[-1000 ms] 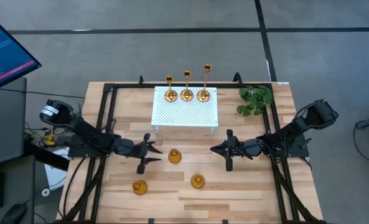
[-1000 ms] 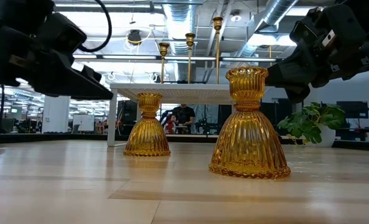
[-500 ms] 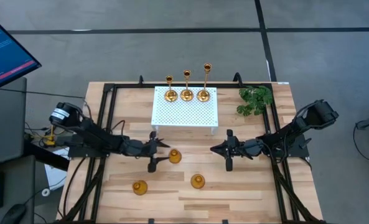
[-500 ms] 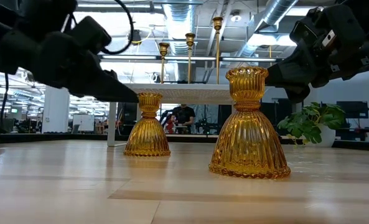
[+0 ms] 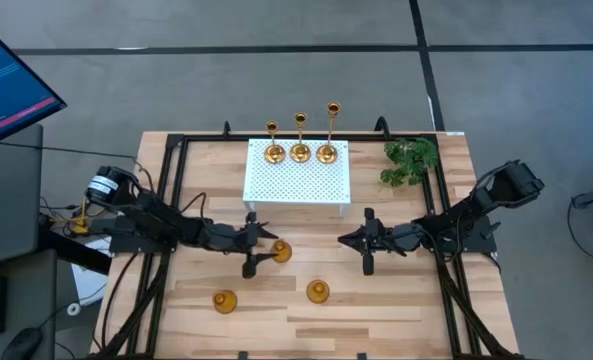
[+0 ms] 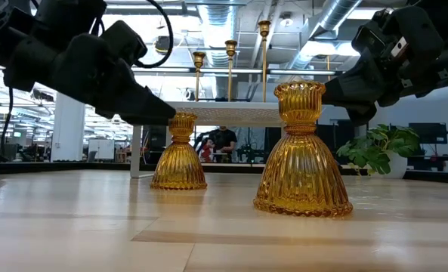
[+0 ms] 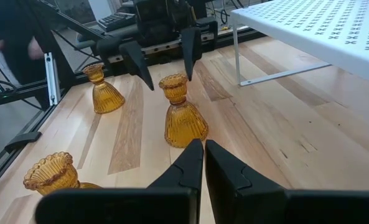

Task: Pick & Place candle stick holders
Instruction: Put the top yellow glass candle holder on the shelf

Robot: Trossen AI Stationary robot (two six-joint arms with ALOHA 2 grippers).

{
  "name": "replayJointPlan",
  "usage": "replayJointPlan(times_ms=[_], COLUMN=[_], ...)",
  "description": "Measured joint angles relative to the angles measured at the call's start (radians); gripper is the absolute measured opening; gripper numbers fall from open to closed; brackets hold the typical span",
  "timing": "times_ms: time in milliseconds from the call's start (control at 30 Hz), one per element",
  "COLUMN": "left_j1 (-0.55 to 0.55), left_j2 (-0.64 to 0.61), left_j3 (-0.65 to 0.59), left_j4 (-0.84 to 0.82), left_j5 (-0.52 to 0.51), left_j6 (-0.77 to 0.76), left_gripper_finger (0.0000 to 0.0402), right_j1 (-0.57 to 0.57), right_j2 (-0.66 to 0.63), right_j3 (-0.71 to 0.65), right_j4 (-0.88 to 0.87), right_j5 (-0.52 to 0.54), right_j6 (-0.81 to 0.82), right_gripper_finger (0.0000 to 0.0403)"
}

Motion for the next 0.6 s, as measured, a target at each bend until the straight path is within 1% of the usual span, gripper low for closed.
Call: replayJointPlan(times_ms=[233,433,600], left_j1=[0.006,0.009,0.015], left_j2=[0.020,0.083,0.108], left_j3=[0.009,0.058,0.075], left_j4=[-0.003,0.007,0.006], left_j5=[0.000,0.004,0.004], left_j6=[-0.004,-0.002,-0.001], left_gripper_finger=[0.0256,0.0259,0.0257], right_j1=[0.000,0.000,0.000], right_j2=[0.000,0.000,0.000], right_j3=[0.000,0.000,0.000], right_j4=[0.001,0.003,0.003], right_j5=[0.000,0.000,0.000], right_j6=[0.000,0.000,0.000], right_gripper_finger=[0.0010,0.0010,0.0010])
